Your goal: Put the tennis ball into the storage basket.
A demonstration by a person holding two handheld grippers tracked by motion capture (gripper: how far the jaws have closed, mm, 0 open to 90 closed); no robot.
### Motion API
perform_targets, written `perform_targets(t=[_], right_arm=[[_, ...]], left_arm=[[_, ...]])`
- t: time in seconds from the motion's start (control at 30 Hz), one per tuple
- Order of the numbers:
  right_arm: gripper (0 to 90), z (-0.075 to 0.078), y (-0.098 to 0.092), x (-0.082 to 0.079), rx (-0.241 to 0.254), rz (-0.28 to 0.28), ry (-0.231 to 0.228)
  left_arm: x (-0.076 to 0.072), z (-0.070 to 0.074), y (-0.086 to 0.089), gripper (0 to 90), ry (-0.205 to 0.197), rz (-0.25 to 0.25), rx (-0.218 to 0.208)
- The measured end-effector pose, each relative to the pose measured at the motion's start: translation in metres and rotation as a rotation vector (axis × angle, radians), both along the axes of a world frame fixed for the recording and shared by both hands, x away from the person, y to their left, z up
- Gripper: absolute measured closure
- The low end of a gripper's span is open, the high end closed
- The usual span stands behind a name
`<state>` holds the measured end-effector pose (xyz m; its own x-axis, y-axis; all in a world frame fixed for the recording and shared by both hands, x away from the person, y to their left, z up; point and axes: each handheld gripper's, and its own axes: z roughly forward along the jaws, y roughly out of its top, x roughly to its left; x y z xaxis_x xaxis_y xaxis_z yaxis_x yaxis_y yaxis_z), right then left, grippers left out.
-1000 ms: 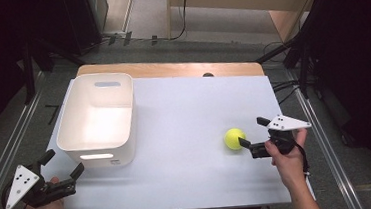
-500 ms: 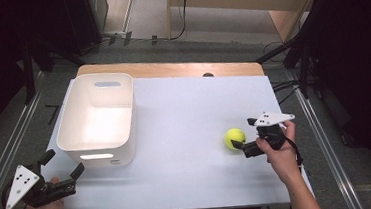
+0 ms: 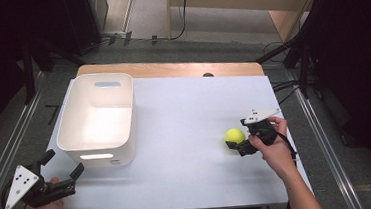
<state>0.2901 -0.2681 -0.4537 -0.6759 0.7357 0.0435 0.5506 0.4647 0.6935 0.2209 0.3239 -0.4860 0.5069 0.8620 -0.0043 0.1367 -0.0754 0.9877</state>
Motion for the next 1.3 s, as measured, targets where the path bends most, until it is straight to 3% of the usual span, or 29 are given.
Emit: perform_targets(t=[0.37,0.47,0.67,0.77,0.9,1.17,1.3], right_arm=[[0.8,-0.002,-0.001,0.011,-0.064,-0.005,0.069],[5.6,-0.003,-0.001,0.015,-0.085,-0.003,0.082],[5.7,-0.005,0.002,0.020,-0.117,-0.004,0.143],[13.3,-0.007,0.004,0.022,-0.136,-0.003,0.175],[13.3,-0.010,0.006,0.025,-0.162,0.003,0.220],[13.8,-0.015,0.007,0.031,-0.189,-0.037,0.274],[19.6,-0.016,0.007,0.033,-0.191,-0.050,0.293]], left_arm=[[0.000,0.000,0.000,0.0,0.001,0.001,0.006],[0.000,0.000,0.000,0.0,0.002,0.001,0.006],[0.000,0.000,0.000,0.0,0.004,0.002,0.007],[0.000,0.000,0.000,0.0,0.002,0.001,0.005],[0.000,0.000,0.000,0.0,0.002,-0.001,0.006],[0.000,0.000,0.000,0.0,0.003,0.001,0.007],[0.000,0.000,0.000,0.0,0.004,0.002,0.006]])
